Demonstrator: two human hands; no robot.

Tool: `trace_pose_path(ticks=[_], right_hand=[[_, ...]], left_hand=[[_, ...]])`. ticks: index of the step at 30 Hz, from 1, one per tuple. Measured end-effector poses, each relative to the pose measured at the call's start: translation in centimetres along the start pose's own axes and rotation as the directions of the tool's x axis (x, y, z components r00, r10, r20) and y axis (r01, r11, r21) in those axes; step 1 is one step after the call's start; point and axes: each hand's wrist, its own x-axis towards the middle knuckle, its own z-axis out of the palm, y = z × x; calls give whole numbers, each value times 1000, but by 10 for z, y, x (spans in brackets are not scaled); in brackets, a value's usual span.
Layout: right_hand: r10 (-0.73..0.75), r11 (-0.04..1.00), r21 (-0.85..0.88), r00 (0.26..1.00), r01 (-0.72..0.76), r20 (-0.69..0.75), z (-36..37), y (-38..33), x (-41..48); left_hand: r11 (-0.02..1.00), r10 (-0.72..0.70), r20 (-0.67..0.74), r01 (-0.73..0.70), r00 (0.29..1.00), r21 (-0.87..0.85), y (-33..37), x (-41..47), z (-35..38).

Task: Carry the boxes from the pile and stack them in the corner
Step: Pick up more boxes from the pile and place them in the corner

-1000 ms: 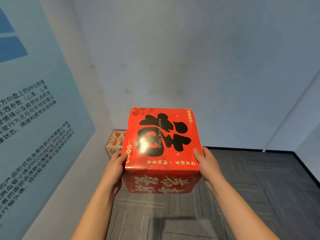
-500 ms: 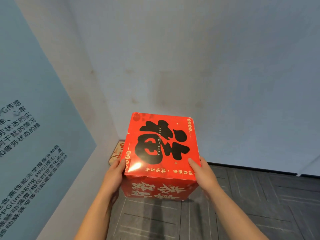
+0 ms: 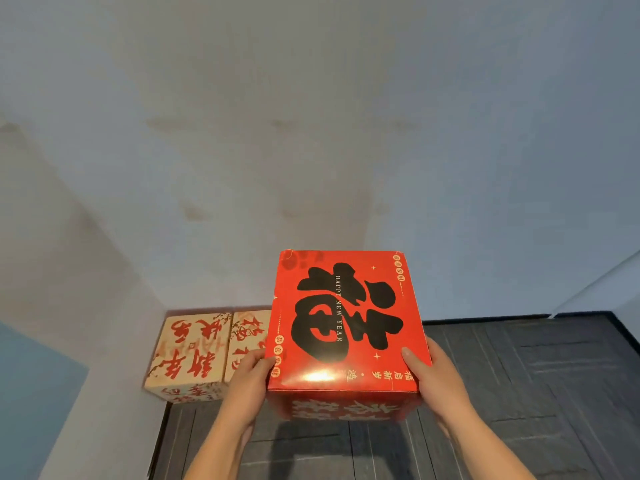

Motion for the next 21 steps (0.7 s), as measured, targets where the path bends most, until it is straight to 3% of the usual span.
trace_pose_path(ticks=[9,21], right_hand=[[67,997,-24,997,-68,-45,22,87,130],[93,995,19,996,-93,17,81,272,327]], left_hand=[[996,-81,56,78,995,50,-83,128,49],[987,-62,-56,70,997,147,-260,319,99]])
